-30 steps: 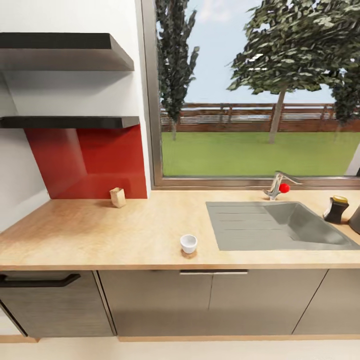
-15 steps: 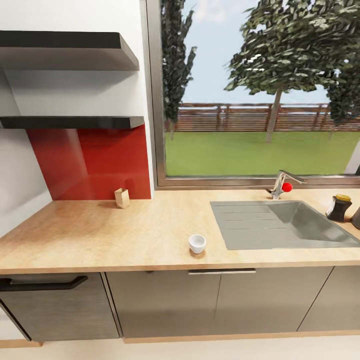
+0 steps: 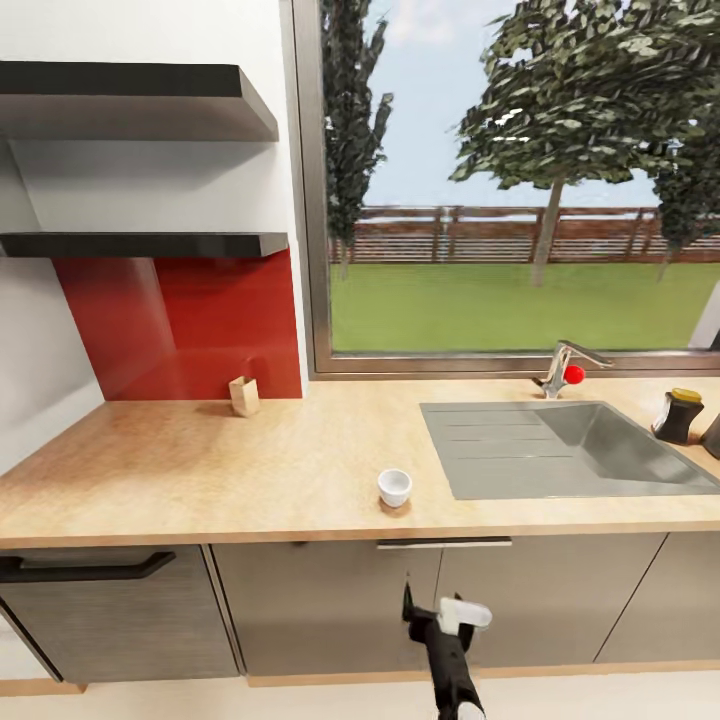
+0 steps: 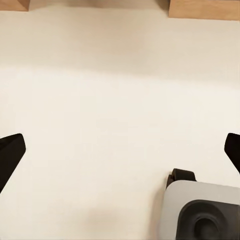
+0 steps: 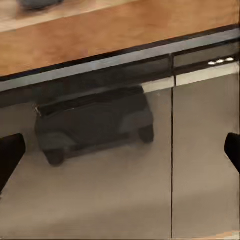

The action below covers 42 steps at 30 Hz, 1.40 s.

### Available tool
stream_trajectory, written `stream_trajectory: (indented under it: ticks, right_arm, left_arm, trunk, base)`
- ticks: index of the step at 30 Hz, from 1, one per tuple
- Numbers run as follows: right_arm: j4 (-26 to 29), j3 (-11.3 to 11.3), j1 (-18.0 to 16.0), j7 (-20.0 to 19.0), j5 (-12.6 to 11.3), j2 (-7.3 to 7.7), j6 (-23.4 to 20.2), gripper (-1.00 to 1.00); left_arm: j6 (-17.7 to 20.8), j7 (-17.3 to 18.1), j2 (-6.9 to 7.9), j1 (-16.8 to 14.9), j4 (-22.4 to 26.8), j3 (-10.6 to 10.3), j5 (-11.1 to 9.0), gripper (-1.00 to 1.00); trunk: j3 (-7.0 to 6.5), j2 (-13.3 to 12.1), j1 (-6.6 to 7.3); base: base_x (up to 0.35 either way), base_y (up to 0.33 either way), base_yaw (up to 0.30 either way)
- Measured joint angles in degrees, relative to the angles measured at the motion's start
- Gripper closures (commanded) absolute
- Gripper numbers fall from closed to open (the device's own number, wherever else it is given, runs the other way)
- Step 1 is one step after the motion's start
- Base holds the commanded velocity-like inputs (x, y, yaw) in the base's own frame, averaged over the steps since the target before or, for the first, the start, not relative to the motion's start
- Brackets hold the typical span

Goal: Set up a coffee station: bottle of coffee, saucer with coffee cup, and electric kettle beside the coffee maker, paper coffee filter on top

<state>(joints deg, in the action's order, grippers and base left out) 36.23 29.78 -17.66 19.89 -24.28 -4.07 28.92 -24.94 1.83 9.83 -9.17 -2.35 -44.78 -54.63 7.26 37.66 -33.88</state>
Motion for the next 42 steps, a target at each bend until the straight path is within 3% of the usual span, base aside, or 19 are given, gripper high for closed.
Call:
stream_trajectory:
  ticks: [2,6,8,9,12,13,15,17,19,20,21,24,30,33,36,38,42]
  right_arm:
    - [5.20,0.09,-0.02,3.12,-0.29,0.02,0.15,-1.00]
    - [14.05,0.11,-0.03,4.94,-0.33,0.15,0.03,-1.00]
    - [19.54,0.09,-0.03,5.30,-0.28,0.35,-2.61,-1.00]
    - [23.32,0.05,-0.32,6.57,-0.16,0.49,-8.79,-1.00]
    - [27.76,0.04,-1.89,10.34,-0.15,0.58,-14.06,-1.00]
    - [31.01,0.06,-3.78,12.54,-0.02,0.62,-19.29,-1.00]
    - [33.41,0.00,-8.00,13.38,-0.53,0.69,-31.38,-1.00]
    - [33.93,-1.73,-11.04,13.63,-0.49,0.68,-40.63,-1.00]
    - [34.05,-5.64,-13.45,13.71,-0.42,0.65,-48.09,-1.00]
    - [34.04,-10.18,-16.85,13.65,-0.33,0.65,-55.82,-1.00]
    - [33.99,-13.03,-19.84,13.57,-0.28,0.64,-62.14,-1.00]
    - [33.60,-14.92,-22.23,13.53,-0.34,0.63,-68.75,-1.00]
    - [33.14,-15.88,-23.71,13.53,-0.53,0.63,-76.27,-1.00]
    - [33.22,-16.09,-23.83,13.50,-0.74,0.34,-81.05,-1.00]
    - [33.12,-16.06,-23.85,13.48,-0.79,0.15,-82.52,-1.00]
    - [33.77,-15.82,-23.50,13.51,-1.55,-0.50,-82.94,-1.00]
    - [34.12,-15.80,-23.50,13.59,-1.41,-1.79,-82.94,-1.00]
  left_arm:
    - [0.00,0.00,-0.09,-0.01,-0.03,-0.06,0.03,-1.00]
    - [0.02,0.00,-0.42,-0.01,0.00,-0.15,0.08,-1.00]
    - [0.68,0.00,-0.43,-0.02,-0.03,-0.22,0.06,-1.00]
    - [2.95,-0.13,-0.29,-0.03,0.02,-0.24,-0.01,-1.00]
    - [4.63,-0.21,-0.24,-0.03,0.04,-0.18,-0.03,-1.00]
    - [5.06,-0.20,-0.31,-0.02,0.04,-0.14,0.01,-1.00]
    - [5.28,-0.17,-0.32,-0.02,-0.03,-0.13,0.04,-1.00]
    - [5.34,-0.13,-0.26,-0.01,-0.04,-0.18,0.12,-1.00]
    - [5.34,-0.10,-0.19,0.00,-0.04,-0.35,0.39,-1.00]
    - [5.37,-0.11,-0.15,0.06,-0.04,-0.59,1.59,-1.00]
    - [5.41,-0.14,-0.24,0.08,-0.04,-0.67,2.69,-1.00]
    - [5.59,-0.17,-0.35,0.09,-0.04,-0.70,3.34,-1.00]
    - [5.96,-0.46,-0.27,0.68,-0.05,-0.68,3.59,-1.00]
    - [5.97,-2.99,-0.21,1.05,-0.10,-0.74,3.33,-1.00]
    - [5.95,-4.50,-0.36,1.11,-0.12,-0.77,3.22,-1.00]
    - [6.60,-4.46,-1.00,1.76,-0.20,-0.56,3.33,-1.00]
    - [7.45,-4.50,-0.85,2.78,-0.19,-0.54,3.26,-1.00]
  trunk:
    - [0.00,0.00,0.00]
    - [0.00,0.00,0.00]
    - [0.00,0.00,0.00]
    - [0.00,0.00,0.00]
    - [0.00,0.00,0.00]
    - [-0.01,0.00,0.00]
    - [-0.01,-0.01,0.00]
    - [-0.01,-0.01,0.00]
    - [-0.01,-0.01,0.00]
    - [-0.01,-0.01,0.00]
    - [-0.02,0.00,0.00]
    - [0.00,0.00,0.00]
    - [0.00,0.00,0.00]
    - [0.00,0.00,0.00]
    - [0.00,0.00,0.00]
    - [0.00,0.00,0.00]
    - [0.00,0.00,0.00]
  base:
    - [0.000,0.000,0.000]
    - [0.000,0.000,0.000]
    - [0.000,0.000,0.000]
    - [0.000,0.000,0.000]
    - [0.000,0.000,0.000]
    - [0.000,0.000,0.000]
    - [0.000,0.000,0.000]
    - [0.000,0.000,0.000]
    - [0.000,0.000,0.000]
    - [0.000,0.000,0.000]
    - [0.000,0.000,0.000]
    - [0.000,0.000,0.000]
    - [0.000,0.000,0.000]
    - [0.000,0.000,0.000]
    - [0.000,0.000,0.000]
    - [0.000,0.000,0.000]
    - [0.000,0.000,0.000]
